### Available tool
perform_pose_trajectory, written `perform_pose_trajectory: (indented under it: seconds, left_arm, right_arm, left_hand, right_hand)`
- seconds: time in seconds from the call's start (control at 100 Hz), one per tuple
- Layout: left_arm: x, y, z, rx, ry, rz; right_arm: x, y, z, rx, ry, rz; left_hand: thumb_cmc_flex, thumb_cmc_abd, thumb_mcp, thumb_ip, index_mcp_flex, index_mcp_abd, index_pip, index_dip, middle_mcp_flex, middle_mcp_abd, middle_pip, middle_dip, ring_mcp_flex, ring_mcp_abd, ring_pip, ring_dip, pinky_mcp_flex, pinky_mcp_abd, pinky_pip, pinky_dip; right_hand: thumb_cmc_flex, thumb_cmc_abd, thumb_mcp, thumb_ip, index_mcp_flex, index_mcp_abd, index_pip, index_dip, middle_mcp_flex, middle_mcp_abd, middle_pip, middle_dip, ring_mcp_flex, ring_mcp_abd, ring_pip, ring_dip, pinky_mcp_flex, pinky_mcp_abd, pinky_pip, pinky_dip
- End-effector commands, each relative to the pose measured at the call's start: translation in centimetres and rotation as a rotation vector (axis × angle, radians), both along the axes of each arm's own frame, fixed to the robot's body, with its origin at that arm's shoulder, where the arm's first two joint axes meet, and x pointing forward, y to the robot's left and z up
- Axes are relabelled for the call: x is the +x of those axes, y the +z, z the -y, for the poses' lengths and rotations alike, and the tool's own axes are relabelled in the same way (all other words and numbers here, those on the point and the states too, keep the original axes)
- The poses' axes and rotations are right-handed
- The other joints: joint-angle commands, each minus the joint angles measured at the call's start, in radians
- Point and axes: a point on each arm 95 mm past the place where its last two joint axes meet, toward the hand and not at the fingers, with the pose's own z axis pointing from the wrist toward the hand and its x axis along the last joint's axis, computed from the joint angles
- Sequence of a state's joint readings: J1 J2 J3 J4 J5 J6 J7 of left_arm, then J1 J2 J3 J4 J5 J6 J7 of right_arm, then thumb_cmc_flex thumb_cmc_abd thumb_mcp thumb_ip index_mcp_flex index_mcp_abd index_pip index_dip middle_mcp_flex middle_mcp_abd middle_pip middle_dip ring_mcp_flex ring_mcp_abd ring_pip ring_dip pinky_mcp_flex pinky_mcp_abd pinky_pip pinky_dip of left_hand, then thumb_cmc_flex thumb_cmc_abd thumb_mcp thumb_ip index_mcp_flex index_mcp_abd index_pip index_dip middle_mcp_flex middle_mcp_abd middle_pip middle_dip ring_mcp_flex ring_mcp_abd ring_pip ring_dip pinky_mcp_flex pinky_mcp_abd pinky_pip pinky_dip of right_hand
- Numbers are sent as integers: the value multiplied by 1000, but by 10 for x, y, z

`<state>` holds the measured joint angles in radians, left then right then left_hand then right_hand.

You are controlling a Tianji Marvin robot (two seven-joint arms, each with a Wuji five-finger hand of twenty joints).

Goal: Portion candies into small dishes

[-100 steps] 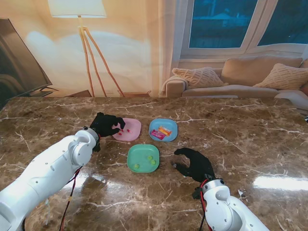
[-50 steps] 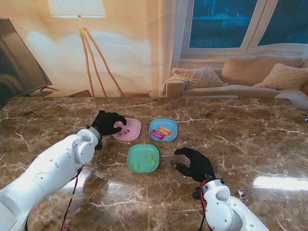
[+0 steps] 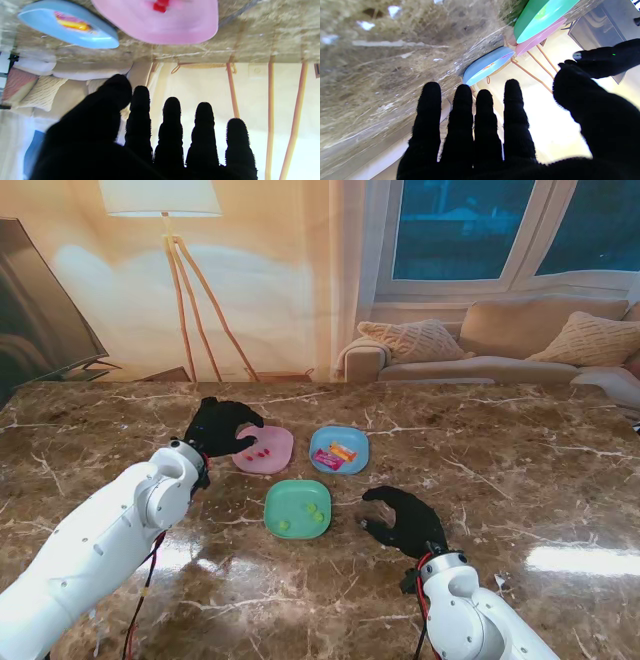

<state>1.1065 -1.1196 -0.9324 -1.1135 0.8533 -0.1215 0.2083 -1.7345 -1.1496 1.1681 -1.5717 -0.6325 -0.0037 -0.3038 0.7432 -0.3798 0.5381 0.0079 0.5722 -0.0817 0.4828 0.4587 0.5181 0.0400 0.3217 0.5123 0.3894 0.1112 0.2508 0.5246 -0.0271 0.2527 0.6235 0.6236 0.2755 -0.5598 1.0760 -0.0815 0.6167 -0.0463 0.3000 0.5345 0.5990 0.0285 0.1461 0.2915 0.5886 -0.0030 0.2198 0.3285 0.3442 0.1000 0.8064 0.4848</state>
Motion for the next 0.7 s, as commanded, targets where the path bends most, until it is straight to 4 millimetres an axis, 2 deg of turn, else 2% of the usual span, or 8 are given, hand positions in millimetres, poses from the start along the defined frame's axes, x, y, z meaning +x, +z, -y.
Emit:
perform_pose_trajectory:
  seconds: [0.0, 0.14, 0.21, 0.33, 0.35, 0.38, 0.54, 0.69]
  left_arm:
    - [-13, -10, -5, -19, 8, -25]
    - [-44, -5, -8, -72, 20, -33]
    - [-60, -8, -8, -106, 25, -41]
    - [-89, -17, -6, -192, 42, -76]
    - [-93, -19, -5, -206, 43, -82]
    - [-100, -22, -3, -222, 42, -90]
    - [-130, -42, 5, -303, 44, -121]
    - [-150, -48, 9, -372, 60, -118]
  right_arm:
    - [-3, -1, -2, -5, 5, -15]
    - [-5, 2, -5, -15, 14, -4]
    - [-6, 4, -6, -18, 16, -1]
    - [-7, 7, -7, -29, 26, 5]
    - [-7, 8, -7, -30, 27, 6]
    - [-7, 8, -7, -32, 29, 7]
    - [-8, 14, -8, -48, 42, 17]
    - [-10, 18, -6, -78, 65, 23]
  left_hand:
    - [-44, 32, -5, 33, -19, 38, -51, -50, -44, 5, -40, -62, -3, -24, -50, -46, 9, -35, -36, -29]
    - [-76, 48, -98, 47, -28, 63, -130, -106, -55, 19, -98, -153, 3, -27, -118, -158, 54, -41, -30, -89]
    - [-93, 63, -167, 58, -25, 83, -167, -131, -63, 26, -117, -188, -4, -26, -127, -197, 47, -65, -43, -156]
    - [-115, 94, -257, 67, -17, 107, -202, -148, -73, 42, -137, -218, -21, -27, -138, -226, 23, -105, -57, -223]
    - [-103, 106, -306, 84, -15, 112, -214, -151, -77, 44, -138, -229, -28, -26, -137, -238, 17, -115, -47, -256]
    - [-108, 113, -330, 90, -17, 116, -226, -157, -80, 45, -147, -238, -31, -32, -141, -246, 14, -128, -45, -272]
    - [-139, 141, -388, 96, -36, 145, -270, -181, -100, 53, -156, -261, -44, -38, -147, -266, 9, -167, -30, -293]
    - [-161, 158, -417, 96, -46, 165, -293, -195, -112, 61, -159, -269, -54, -37, -144, -273, 12, -180, -24, -297]
  right_hand:
    - [-16, 14, 6, 18, -17, -25, 2, -12, -16, -4, -6, -7, 8, 32, 1, 22, 1, -3, 14, 26]
    - [-15, 12, 7, 18, -16, -26, 3, -11, -15, -5, -5, -7, 9, 32, 1, 22, 2, -4, 14, 26]
    - [-15, 12, 7, 18, -16, -25, 3, -11, -15, -5, -5, -7, 9, 33, 1, 22, 2, -3, 14, 26]
    - [-15, 12, 7, 18, -16, -25, 3, -11, -15, -5, -5, -7, 9, 32, 1, 22, 1, -4, 13, 26]
    - [-16, 13, 7, 18, -16, -25, 3, -11, -15, -6, -5, -7, 9, 33, 1, 22, 0, -4, 12, 26]
    - [-17, 12, 6, 18, -16, -25, 3, -11, -15, -4, -6, -7, 9, 34, 1, 22, 0, -5, 12, 25]
    - [-19, 12, 4, 17, -17, -25, 2, -11, -15, -7, -5, -7, 9, 34, 1, 22, -1, -6, 10, 24]
    - [-23, 10, -2, 16, -18, -25, 2, -11, -16, -5, -6, -8, 6, 31, -1, 21, -2, -7, 6, 22]
